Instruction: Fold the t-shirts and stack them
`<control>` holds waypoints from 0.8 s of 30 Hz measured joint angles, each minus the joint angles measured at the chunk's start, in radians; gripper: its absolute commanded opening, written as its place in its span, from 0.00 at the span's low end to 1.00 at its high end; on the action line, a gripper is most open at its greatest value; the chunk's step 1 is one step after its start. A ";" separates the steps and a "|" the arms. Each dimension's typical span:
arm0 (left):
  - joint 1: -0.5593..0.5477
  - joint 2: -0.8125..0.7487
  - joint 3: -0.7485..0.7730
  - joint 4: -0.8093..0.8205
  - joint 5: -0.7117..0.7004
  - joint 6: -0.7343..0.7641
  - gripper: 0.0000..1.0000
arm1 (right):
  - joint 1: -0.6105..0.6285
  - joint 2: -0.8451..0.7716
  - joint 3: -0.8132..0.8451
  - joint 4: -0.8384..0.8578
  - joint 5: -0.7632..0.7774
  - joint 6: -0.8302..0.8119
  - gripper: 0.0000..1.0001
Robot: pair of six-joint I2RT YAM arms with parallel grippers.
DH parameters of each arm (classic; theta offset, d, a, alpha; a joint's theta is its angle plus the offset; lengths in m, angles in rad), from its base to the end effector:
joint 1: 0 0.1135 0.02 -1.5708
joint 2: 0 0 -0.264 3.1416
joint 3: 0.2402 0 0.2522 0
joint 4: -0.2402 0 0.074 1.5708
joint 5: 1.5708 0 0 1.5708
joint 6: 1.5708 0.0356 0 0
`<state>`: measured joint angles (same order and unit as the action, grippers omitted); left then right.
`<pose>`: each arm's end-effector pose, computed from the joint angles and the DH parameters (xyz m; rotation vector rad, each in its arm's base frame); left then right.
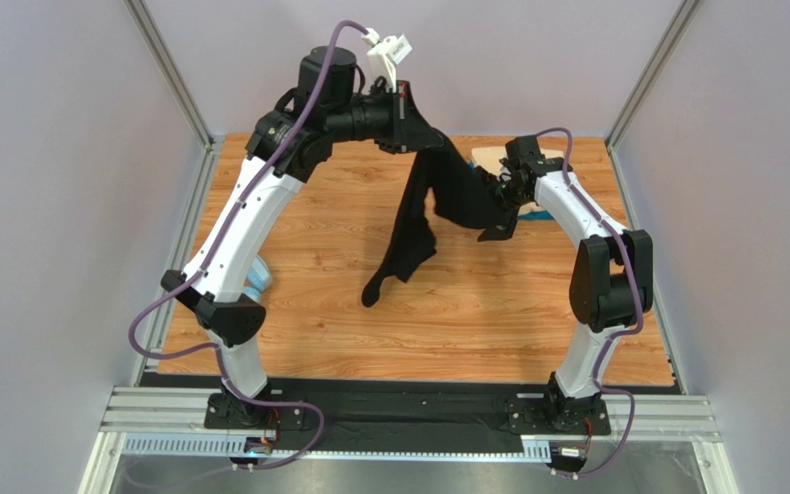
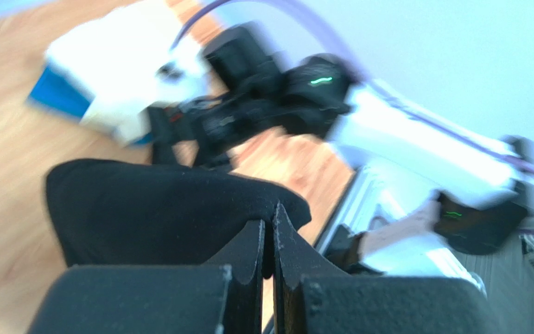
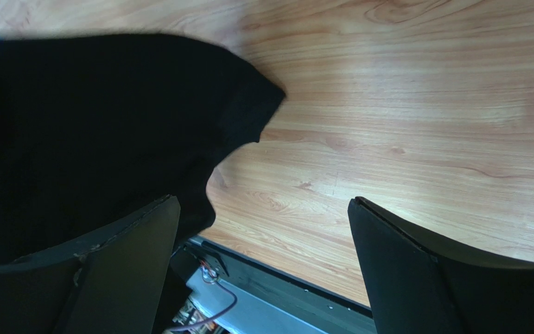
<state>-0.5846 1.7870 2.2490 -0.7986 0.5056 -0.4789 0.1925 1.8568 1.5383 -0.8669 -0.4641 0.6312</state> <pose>0.2977 -0.2177 0.4995 0.4757 1.9945 -1.1747 0.3755 0.0894 0.2490 0.4930 2.8164 0.8416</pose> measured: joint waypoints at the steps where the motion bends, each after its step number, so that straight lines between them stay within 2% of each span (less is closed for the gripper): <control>1: -0.021 0.020 0.085 -0.011 0.010 -0.003 0.00 | -0.007 -0.002 -0.003 0.002 0.002 0.002 0.98; 4: -0.044 -0.003 0.151 -0.020 0.030 -0.021 0.00 | -0.028 -0.011 -0.003 0.013 0.004 0.008 0.98; 8: -0.028 -0.104 0.053 -0.011 0.014 -0.042 0.00 | -0.050 -0.047 -0.014 0.021 0.008 0.009 0.98; 12: 0.009 -0.230 -0.180 0.005 -0.039 -0.060 0.00 | -0.065 -0.100 -0.031 0.018 0.024 0.008 0.98; 17: 0.060 -0.354 -0.556 -0.005 -0.211 -0.088 0.00 | -0.068 -0.121 -0.032 0.011 0.045 0.000 0.98; 22: 0.080 -0.391 -0.846 -0.043 -0.370 -0.114 0.00 | -0.068 -0.121 -0.033 -0.008 0.050 -0.027 0.99; 24: 0.083 -0.402 -0.906 -0.060 -0.420 -0.120 0.00 | -0.068 -0.121 -0.034 -0.017 0.042 -0.039 1.00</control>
<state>-0.5018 1.3846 1.3430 -0.8581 0.0860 -0.5991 0.1249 1.7363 1.5043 -0.8837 -0.4225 0.5926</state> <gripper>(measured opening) 0.017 0.987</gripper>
